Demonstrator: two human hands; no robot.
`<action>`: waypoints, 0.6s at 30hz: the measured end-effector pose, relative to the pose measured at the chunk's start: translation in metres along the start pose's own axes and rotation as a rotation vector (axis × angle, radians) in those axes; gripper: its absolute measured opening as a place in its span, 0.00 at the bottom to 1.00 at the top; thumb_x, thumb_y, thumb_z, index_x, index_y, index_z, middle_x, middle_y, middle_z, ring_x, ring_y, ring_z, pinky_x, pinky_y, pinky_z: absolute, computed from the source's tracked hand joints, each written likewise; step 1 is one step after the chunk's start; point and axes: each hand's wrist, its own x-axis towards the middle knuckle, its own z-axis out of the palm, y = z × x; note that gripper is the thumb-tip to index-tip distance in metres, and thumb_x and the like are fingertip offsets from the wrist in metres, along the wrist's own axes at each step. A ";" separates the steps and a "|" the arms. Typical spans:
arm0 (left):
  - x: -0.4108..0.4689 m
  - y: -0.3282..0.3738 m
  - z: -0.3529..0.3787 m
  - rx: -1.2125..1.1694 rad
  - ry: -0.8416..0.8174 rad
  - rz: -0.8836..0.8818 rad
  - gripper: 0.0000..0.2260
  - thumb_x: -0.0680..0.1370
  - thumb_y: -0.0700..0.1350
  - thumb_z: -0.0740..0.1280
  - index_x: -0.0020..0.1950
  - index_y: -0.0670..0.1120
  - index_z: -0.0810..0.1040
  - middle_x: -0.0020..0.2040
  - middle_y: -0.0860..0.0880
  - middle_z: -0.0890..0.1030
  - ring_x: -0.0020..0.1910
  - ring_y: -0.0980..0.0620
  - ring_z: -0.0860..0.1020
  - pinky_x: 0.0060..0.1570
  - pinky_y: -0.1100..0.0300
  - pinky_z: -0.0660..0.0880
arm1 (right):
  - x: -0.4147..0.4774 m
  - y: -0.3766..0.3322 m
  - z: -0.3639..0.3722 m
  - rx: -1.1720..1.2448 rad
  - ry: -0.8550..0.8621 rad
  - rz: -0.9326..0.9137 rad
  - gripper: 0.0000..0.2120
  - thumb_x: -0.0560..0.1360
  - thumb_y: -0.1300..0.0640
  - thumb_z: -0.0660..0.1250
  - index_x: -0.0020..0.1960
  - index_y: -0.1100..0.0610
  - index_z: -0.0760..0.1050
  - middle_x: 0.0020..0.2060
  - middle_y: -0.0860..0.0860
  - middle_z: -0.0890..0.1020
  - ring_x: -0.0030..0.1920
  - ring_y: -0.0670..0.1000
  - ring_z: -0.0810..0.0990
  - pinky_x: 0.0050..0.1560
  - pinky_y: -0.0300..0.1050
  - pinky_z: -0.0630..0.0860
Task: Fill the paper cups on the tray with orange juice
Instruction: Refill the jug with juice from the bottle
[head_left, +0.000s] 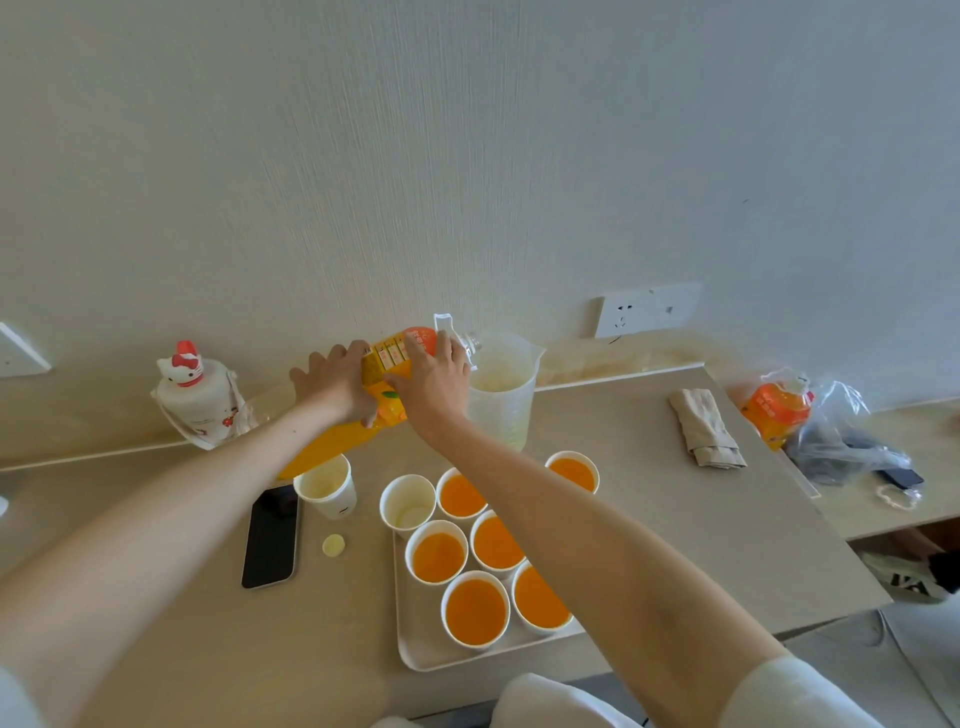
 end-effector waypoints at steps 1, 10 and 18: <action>0.000 0.000 -0.002 0.012 0.002 0.000 0.43 0.62 0.46 0.77 0.73 0.52 0.59 0.68 0.47 0.68 0.68 0.40 0.65 0.62 0.44 0.65 | 0.000 0.000 0.000 0.010 -0.007 0.004 0.30 0.77 0.46 0.66 0.75 0.53 0.63 0.75 0.60 0.58 0.76 0.62 0.52 0.74 0.57 0.53; 0.002 0.002 -0.007 0.060 0.010 -0.010 0.40 0.62 0.45 0.77 0.70 0.53 0.62 0.67 0.47 0.68 0.67 0.40 0.64 0.61 0.44 0.64 | 0.002 0.001 0.003 0.051 -0.037 0.024 0.33 0.76 0.44 0.68 0.76 0.52 0.62 0.75 0.61 0.58 0.76 0.62 0.53 0.74 0.57 0.55; 0.003 0.003 -0.008 0.124 0.041 -0.004 0.40 0.62 0.45 0.76 0.70 0.52 0.62 0.66 0.47 0.69 0.67 0.41 0.64 0.63 0.44 0.62 | 0.003 0.003 0.004 0.130 -0.040 0.056 0.34 0.75 0.46 0.70 0.76 0.53 0.63 0.74 0.60 0.61 0.75 0.62 0.55 0.74 0.57 0.57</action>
